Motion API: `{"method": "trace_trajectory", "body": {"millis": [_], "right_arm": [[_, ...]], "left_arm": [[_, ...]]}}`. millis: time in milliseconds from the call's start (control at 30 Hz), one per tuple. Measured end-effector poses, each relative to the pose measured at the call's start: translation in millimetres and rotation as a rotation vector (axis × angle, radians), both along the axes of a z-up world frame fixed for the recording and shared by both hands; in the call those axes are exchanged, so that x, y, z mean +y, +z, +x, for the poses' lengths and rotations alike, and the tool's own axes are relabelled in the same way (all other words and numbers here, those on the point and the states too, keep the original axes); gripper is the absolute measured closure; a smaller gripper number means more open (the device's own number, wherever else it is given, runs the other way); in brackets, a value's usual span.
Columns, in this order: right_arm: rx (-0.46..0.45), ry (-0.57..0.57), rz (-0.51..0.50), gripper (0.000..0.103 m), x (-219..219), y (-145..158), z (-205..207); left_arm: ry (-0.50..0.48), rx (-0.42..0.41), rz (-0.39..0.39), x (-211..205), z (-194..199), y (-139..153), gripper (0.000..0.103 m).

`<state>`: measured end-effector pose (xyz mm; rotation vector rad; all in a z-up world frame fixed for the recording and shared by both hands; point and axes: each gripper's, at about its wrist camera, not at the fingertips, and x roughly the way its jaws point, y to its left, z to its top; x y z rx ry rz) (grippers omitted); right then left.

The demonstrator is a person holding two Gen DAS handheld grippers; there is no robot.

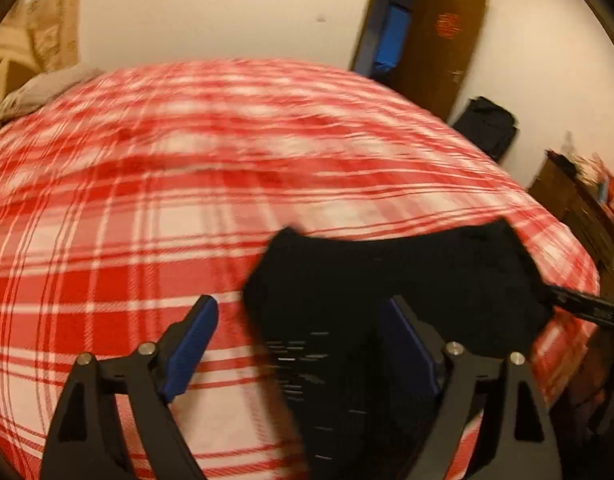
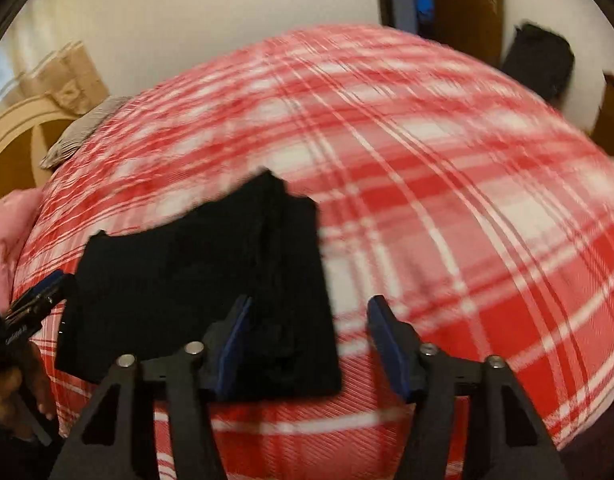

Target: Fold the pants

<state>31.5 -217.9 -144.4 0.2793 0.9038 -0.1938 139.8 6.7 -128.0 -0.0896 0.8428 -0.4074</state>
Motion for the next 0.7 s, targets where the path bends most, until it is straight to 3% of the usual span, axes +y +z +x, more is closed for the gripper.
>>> {"method": "trace_trajectory", "body": {"millis": [167, 367, 467, 567, 600, 700], "right_arm": [[-0.019, -0.006, 0.015, 0.043, 1.4, 6.9, 2.5], [-0.109, 0.073, 0.015, 0.044, 14.2, 29.8, 26.9], [-0.045, 0.082, 0.096, 0.074, 5.4, 13.0, 51.2], [-0.020, 0.095, 0.127, 0.081, 3.4, 2.6, 54.8], [-0.034, 0.099, 0.133, 0.089, 2.6, 3.8, 52.1], [-0.096, 0.114, 0.152, 0.091, 0.4, 15.2, 38.7]], "left_arm": [[0.011, 0.074, -0.020, 5.8, 11.8, -20.1, 0.015], [0.002, 0.063, -0.013, -0.1, 9.8, -15.1, 0.015], [-0.008, 0.065, -0.009, -3.6, 10.6, -14.5, 0.015], [-0.018, 0.062, 0.002, -6.8, 9.4, -15.1, 0.015], [-0.019, 0.062, 0.001, -7.3, 9.2, -14.6, 0.015], [-0.025, 0.043, 0.010, -11.1, 7.9, -11.9, 0.014]]}}
